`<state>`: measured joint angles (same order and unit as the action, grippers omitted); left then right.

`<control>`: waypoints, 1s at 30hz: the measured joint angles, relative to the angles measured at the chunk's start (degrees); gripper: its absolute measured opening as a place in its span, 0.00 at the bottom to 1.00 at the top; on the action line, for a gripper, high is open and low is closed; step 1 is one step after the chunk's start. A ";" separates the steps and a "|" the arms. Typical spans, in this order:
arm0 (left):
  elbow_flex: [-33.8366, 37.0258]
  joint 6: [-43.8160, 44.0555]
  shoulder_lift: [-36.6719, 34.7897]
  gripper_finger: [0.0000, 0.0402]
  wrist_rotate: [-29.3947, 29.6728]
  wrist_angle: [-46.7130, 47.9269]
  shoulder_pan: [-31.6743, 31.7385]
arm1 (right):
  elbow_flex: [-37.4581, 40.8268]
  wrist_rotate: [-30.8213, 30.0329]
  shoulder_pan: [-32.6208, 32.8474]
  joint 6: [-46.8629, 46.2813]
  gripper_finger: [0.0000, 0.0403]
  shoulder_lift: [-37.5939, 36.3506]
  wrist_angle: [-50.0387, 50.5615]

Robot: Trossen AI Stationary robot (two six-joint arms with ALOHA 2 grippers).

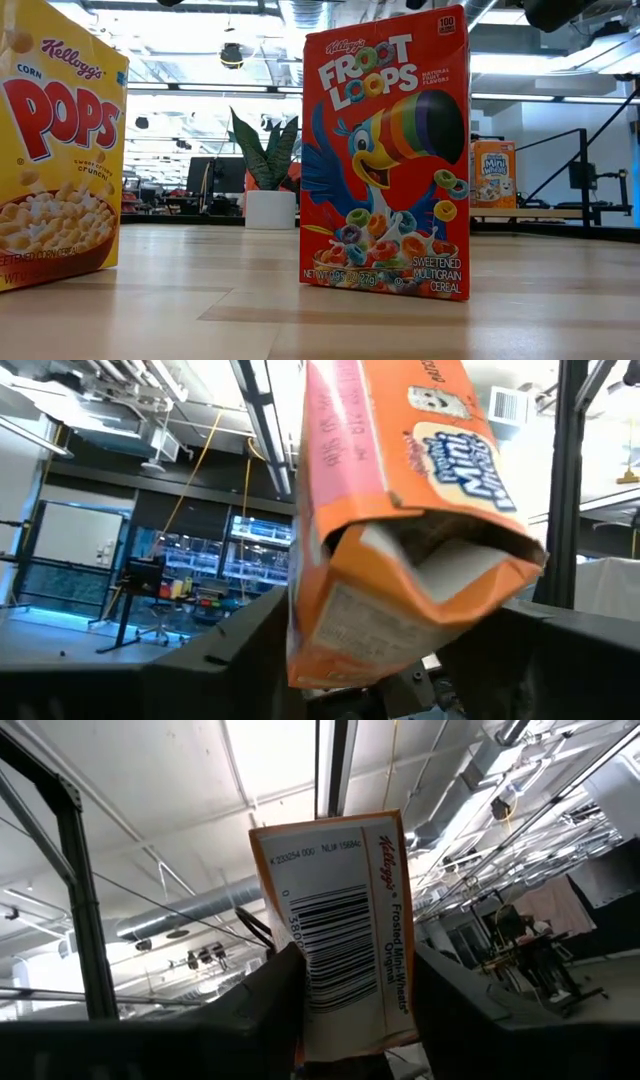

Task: Stack cereal on shelf
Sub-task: Put the orange cereal box on the shelf aligned with orange cereal boxes

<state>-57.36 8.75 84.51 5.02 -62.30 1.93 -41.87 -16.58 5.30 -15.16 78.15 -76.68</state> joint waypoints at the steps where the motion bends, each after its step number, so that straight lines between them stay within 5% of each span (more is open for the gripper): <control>1: 0.00 0.01 0.00 0.52 -0.04 0.00 0.00 | 0.00 0.00 0.00 0.00 0.47 0.00 0.30; 13: -0.04 0.63 -0.15 0.32 0.43 5.17 0.04 | 0.04 1.79 0.28 0.51 0.64 -3.54 15.49; 25: -0.02 1.85 -4.62 0.33 -1.24 22.44 0.04 | -0.58 1.85 1.52 0.52 0.65 -27.83 61.50; 30: -0.02 3.24 -4.83 0.33 -1.83 34.19 -0.14 | -6.29 1.51 0.90 3.37 0.65 -30.03 76.97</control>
<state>-57.39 11.99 79.68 3.19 -28.12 1.80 -48.16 -15.07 6.20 -11.79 48.12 0.29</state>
